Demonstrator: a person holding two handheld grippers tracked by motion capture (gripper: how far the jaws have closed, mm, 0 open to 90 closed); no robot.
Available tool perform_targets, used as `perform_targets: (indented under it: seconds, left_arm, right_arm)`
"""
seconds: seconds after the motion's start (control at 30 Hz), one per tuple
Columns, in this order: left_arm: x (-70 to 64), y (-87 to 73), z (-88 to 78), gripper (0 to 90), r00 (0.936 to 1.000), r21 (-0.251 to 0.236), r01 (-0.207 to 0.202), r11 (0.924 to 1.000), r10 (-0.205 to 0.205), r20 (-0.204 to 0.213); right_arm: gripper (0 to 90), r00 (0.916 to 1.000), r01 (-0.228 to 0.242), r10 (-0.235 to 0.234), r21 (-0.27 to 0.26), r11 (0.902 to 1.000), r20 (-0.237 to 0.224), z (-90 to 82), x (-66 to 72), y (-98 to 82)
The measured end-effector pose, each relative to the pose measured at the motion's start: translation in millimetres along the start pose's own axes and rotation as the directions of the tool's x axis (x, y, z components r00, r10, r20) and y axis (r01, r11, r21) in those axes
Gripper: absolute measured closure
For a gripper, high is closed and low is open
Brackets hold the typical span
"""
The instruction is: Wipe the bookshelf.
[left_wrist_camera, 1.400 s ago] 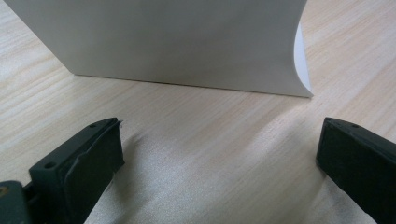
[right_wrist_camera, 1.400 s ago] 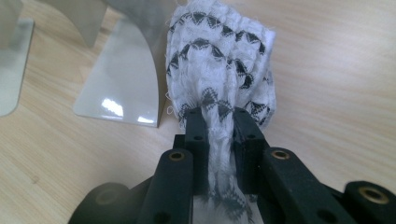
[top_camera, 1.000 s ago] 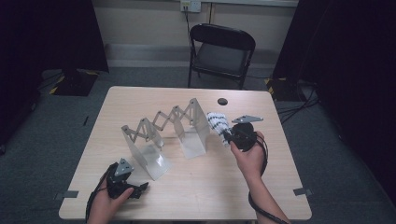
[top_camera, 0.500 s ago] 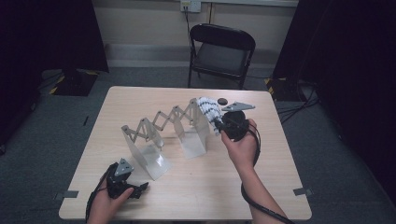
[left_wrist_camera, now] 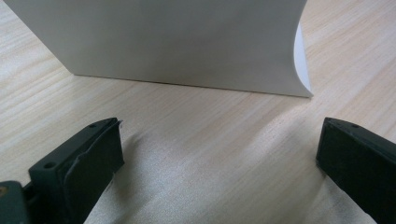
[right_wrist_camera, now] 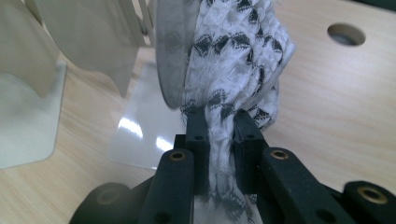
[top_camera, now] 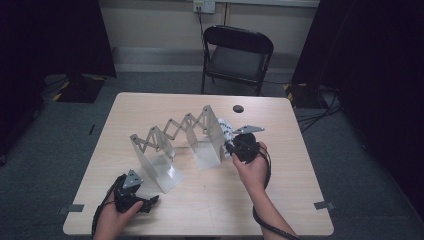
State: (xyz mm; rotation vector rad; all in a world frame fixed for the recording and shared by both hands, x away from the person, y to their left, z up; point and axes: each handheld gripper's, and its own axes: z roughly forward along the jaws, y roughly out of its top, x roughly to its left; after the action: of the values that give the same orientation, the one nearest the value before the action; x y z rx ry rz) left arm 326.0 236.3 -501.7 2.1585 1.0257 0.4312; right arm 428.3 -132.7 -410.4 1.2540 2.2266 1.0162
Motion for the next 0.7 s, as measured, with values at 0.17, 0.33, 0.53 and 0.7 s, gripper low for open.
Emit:
perform_targets:
  seconds: [0.17,0.33,0.53,0.7]
  left_arm:
    - [0.0,0.0,0.0,0.1,1.0000,0.000,0.001,1.0000,-0.001,0.000]
    - [0.1,0.0,0.0,0.1,1.0000,0.001,-0.001,1.0000,0.001,0.001]
    - [0.0,0.0,0.1,0.0,1.0000,0.000,0.001,1.0000,-0.001,0.001]
    - [-0.2,0.0,0.1,0.0,1.0000,0.000,0.003,1.0000,-0.003,0.002]
  right_arm:
    - [79.6,0.9998,-0.016,0.016,0.032,0.9993,-0.014,16.6,0.9,-18.8]
    - [79.5,0.9994,-0.029,0.030,0.064,0.9975,-0.019,30.0,0.2,-34.4]
    - [79.2,0.9990,-0.034,0.036,0.077,0.9965,-0.025,39.7,1.2,-46.3]
    - [78.9,0.9996,-0.020,0.022,0.093,0.9954,-0.017,41.5,1.1,-47.9]
